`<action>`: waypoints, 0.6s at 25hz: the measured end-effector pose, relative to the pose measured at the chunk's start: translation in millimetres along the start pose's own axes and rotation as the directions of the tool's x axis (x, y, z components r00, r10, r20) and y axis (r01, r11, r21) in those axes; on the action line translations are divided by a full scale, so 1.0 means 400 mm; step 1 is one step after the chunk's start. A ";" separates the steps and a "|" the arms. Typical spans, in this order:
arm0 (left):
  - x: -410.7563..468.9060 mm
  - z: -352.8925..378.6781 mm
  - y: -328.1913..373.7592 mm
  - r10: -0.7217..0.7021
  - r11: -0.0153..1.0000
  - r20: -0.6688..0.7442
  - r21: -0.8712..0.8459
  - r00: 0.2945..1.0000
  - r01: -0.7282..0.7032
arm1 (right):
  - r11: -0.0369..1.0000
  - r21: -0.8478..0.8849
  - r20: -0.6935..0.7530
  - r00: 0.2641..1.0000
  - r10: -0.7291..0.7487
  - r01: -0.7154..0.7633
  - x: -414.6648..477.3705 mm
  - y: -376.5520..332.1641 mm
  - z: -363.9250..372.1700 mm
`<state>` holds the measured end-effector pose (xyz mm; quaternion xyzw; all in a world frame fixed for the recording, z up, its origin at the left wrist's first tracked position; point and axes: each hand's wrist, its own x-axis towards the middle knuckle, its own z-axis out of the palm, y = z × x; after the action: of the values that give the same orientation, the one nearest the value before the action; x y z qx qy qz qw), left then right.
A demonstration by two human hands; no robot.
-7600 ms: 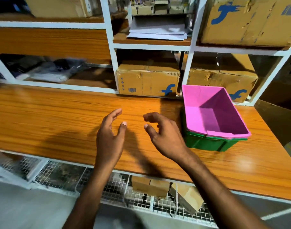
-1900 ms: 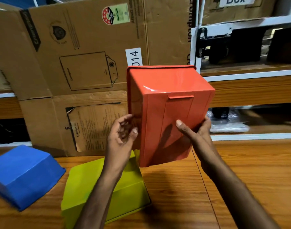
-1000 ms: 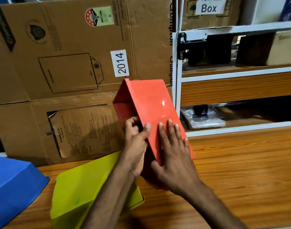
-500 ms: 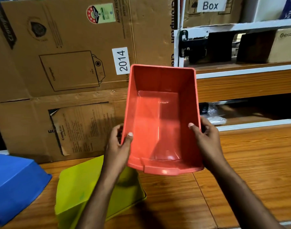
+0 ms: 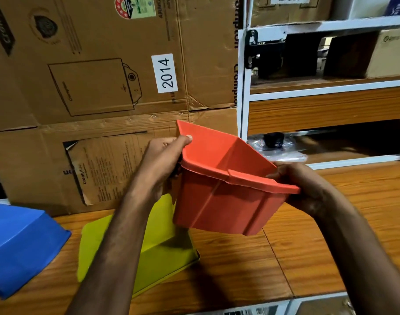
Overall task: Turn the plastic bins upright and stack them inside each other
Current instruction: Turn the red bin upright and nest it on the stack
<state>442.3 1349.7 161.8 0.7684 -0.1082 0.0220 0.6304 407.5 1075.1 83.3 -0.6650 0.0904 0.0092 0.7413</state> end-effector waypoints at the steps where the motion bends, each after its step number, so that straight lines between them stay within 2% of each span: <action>1: -0.004 0.006 -0.013 0.018 1.000 0.002 0.000 1.000 -0.018 | 0.999 -0.038 -0.038 0.999 -0.029 0.028 -0.008 0.010 -0.004; 3: -0.010 0.017 -0.048 0.049 0.999 0.008 -0.008 0.999 -0.049 | 0.985 -0.106 -0.118 0.982 -0.149 0.136 -0.039 0.023 -0.006; 6: -0.033 0.039 -0.130 0.078 0.997 0.005 -0.010 0.997 -0.078 | 0.938 -0.178 -0.225 0.916 -0.332 0.296 -0.100 0.051 0.009; 9: -0.071 0.113 -0.221 0.110 0.990 -0.068 0.100 0.992 -0.103 | 0.870 -0.300 -0.282 0.835 -0.472 0.391 -0.172 0.115 0.000; 12: -0.134 0.226 -0.263 0.151 0.980 -0.081 0.146 0.985 -0.138 | 0.785 -0.510 -0.361 0.741 -0.566 0.351 -0.253 0.169 -0.066; 15: -0.192 0.346 -0.263 0.224 0.972 -0.062 0.095 0.973 -0.217 | 0.766 -0.587 -0.437 0.693 -0.574 0.264 -0.328 0.202 -0.158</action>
<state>373.5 1244.8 18.8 0.7772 -0.1689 0.1244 0.5933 259.8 1036.0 16.7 -0.7971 0.1526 -0.3526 0.4658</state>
